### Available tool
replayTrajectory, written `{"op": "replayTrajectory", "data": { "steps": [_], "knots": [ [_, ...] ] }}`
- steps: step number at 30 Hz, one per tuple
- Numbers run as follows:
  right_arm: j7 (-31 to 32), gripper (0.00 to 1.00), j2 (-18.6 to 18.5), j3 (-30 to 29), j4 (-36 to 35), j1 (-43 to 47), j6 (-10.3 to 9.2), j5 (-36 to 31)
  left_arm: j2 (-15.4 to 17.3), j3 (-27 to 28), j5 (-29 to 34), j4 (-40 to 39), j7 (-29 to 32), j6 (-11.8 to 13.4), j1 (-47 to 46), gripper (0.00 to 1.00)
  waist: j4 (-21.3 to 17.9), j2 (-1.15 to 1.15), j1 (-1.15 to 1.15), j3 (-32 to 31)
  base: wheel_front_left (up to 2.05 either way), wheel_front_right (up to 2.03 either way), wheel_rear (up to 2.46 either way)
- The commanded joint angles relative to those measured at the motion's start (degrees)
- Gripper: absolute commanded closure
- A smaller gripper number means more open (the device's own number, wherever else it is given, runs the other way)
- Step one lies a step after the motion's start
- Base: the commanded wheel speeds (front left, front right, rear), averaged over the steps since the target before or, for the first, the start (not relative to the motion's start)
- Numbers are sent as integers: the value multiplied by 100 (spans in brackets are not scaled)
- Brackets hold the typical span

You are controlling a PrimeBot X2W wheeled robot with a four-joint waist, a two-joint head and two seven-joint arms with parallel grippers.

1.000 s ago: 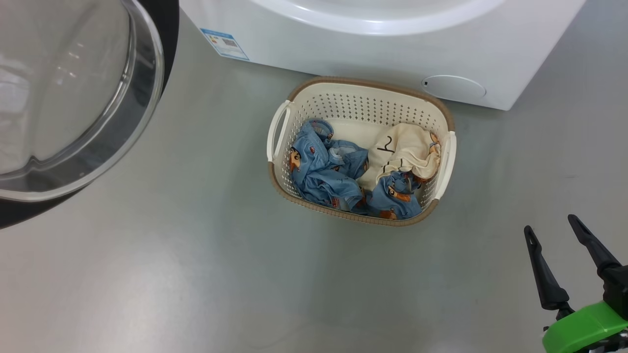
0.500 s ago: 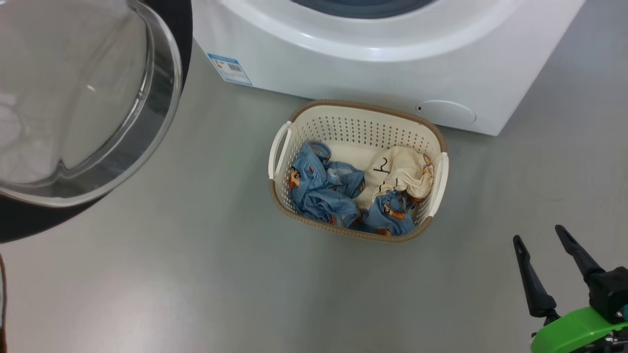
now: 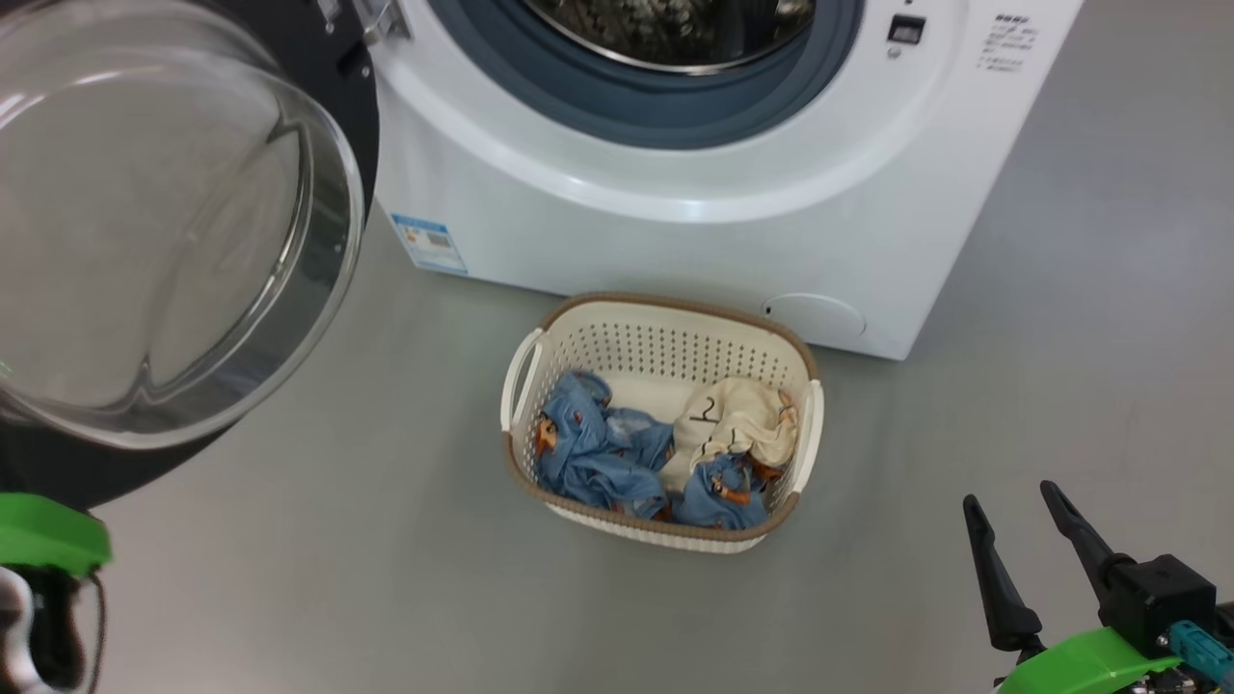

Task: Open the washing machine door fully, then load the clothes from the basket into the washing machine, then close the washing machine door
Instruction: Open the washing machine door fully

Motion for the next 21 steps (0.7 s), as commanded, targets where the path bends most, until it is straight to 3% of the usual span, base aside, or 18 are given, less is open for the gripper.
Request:
{"op": "replayTrajectory", "data": {
  "steps": [1,21],
  "knots": [
    [-79,0,11,134,-75,-79,9,51,315,113,111,-223,40,-6,52,100,-249,0,0,-363,0,0,0],
    [-409,0,139,117,327,23,9,282,-260,-1039,445,-1742,423,10,1397,100,-1047,0,0,-1102,0,0,0]
  ]
}}
